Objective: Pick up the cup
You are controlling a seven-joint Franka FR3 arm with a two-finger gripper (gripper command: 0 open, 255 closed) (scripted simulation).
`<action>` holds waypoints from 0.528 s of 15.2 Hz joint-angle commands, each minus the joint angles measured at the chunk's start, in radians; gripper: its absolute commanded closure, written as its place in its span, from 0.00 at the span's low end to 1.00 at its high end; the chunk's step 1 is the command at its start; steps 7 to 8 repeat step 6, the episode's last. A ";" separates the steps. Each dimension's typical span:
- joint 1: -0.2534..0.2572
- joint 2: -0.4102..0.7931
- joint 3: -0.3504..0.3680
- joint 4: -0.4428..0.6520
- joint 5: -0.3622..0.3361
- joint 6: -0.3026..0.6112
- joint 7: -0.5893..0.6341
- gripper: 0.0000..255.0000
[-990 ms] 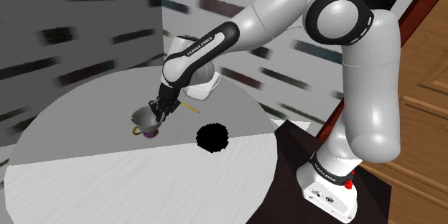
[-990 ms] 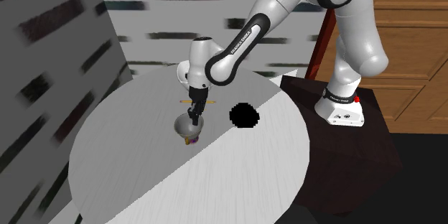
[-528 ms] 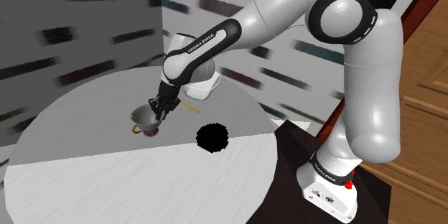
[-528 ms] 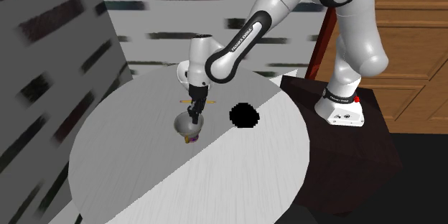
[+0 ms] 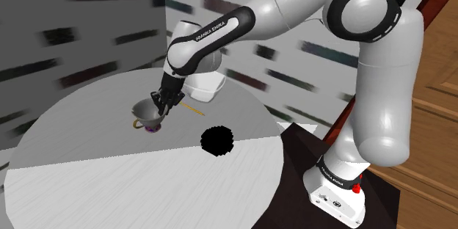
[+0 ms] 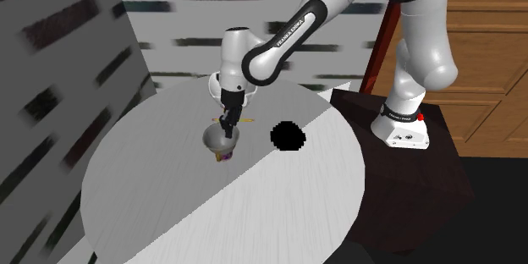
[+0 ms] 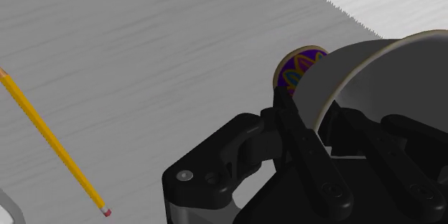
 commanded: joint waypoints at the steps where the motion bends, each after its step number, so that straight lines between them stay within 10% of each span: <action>1: 0.000 -0.020 -0.002 0.003 -0.003 -0.023 0.007 1.00; 8: -0.001 -0.046 -0.004 0.011 -0.009 -0.055 0.019 1.00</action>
